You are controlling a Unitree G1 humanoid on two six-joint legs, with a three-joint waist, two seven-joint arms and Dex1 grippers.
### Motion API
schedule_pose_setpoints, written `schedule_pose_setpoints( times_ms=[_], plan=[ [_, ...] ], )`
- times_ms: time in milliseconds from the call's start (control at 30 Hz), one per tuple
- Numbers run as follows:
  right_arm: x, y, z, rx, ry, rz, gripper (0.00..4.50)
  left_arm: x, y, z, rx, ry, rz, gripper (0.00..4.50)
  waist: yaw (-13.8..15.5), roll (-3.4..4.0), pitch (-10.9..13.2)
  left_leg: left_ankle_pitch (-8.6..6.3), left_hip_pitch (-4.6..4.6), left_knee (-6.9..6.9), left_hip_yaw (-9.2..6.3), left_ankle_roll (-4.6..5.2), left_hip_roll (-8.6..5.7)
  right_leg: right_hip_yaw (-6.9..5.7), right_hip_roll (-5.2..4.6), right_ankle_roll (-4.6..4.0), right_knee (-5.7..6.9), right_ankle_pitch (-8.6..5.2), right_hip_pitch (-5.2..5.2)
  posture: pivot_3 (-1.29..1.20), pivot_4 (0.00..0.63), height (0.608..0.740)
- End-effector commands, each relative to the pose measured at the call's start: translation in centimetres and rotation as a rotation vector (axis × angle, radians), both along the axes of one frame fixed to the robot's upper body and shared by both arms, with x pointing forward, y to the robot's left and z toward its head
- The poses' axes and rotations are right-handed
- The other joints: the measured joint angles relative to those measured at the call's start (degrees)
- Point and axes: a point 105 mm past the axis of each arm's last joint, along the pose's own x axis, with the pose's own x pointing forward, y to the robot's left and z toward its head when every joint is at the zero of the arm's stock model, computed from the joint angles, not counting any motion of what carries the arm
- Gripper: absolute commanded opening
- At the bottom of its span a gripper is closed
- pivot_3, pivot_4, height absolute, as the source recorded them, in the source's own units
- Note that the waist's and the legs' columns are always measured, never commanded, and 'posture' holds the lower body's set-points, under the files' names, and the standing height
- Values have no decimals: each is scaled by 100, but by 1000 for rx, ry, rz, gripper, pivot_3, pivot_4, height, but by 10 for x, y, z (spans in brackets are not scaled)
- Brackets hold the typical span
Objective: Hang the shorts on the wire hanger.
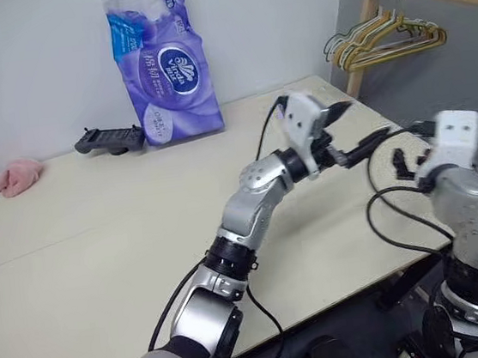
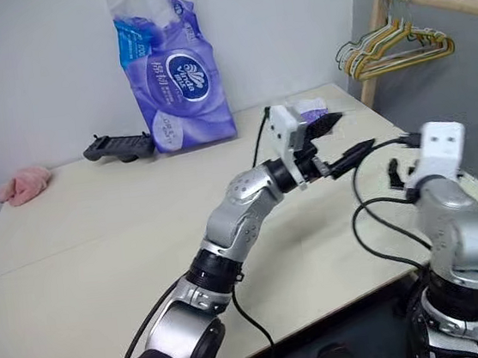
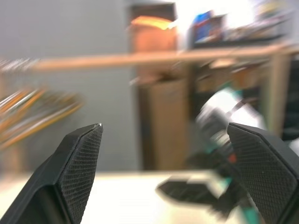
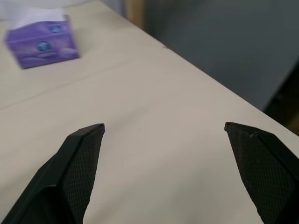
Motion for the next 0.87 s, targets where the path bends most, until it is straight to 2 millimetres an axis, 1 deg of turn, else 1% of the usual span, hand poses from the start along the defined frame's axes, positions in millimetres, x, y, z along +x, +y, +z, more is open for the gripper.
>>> schedule_pose_setpoints(
  times_ms=[33, 100, 200, 300, 367, 467, 533, 633, 767, 833, 867],
  plan=[
    [23, 32, 8, -50, -136, 166, 4377, 32, 44, -22, 31, 60, 308, 4500, 27, -27, 17, 1, 2, 0, -3, -1, 0, -1, 0, -4, 1, 2, 0, -178, 50, 740],
    [33, 50, 1, -109, -162, 253, 4377, 45, 74, -39, 15, 145, 472, 4500, 122, -40, 22, 4, -2, 0, -10, -7, -1, -5, 0, -12, 5, 8, -7, -116, 45, 740],
    [41, 72, -4, -128, -209, 342, 4377, 52, 116, -63, 9, 269, 685, 4500, 338, -55, 25, 22, -33, 0, -13, -40, -2, -7, -4, -14, 13, 9, -47, -62, 44, 740],
    [46, 87, -7, -100, -237, 393, 4377, 50, 150, -80, 29, 337, 827, 4500, 599, -62, 30, 28, -44, -6, -23, -54, -1, -17, -5, -15, 18, 10, -65, -16, 42, 740],
    [46, 97, -12, -77, -244, 429, 4377, 45, 177, -89, 73, 351, 936, 4500, 800, -77, 25, 32, -53, -6, -28, -62, -2, -23, -6, -16, 20, 10, -77, 33, 41, 740],
    [45, 106, -21, -77, -246, 470, 4377, 32, 207, -95, 106, 348, 1007, 4500, 1058, -112, 12, 44, -107, 0, -26, -84, -9, -17, -9, -18, 65, 11, -152, 107, 43, 740],
    [44, 109, -27, -80, -238, 486, 4377, 25, 222, -98, 128, 350, 1045, 4500, 1235, -118, 13, 55, -120, 1, -30, -103, -9, -22, -9, -23, 86, 12, -177, 131, 43, 740],
    [43, 109, -36, -80, -227, 497, 4377, 14, 236, -99, 137, 337, 1079, 4500, 1482, -124, 17, 66, -123, -2, -45, -119, -8, -38, -5, -56, 88, 27, -179, 178, 50, 740],
    [43, 114, -43, -50, -217, 500, 4377, 7, 244, -96, 114, 316, 1101, 4500, 1725, -145, 29, 84, -122, -2, -64, -136, -7, -57, -2, -95, 87, 49, -172, 231, 58, 740],
    [43, 114, -49, -25, -197, 480, 4377, 3, 244, -101, 101, 342, 1110, 4500, 1816, -150, 32, 97, -121, -2, -74, -138, -5, -67, 0, -112, 89, 60, -169, 239, 61, 740],
    [44, 114, -51, -19, -191, 473, 4377, 2, 244, -103, 99, 351, 1114, 4500, 1816, -150, 32, 105, -121, -2, -79, -143, -3, -74, 1, -120, 90, 64, -167, 239, 61, 740]
  ],
)
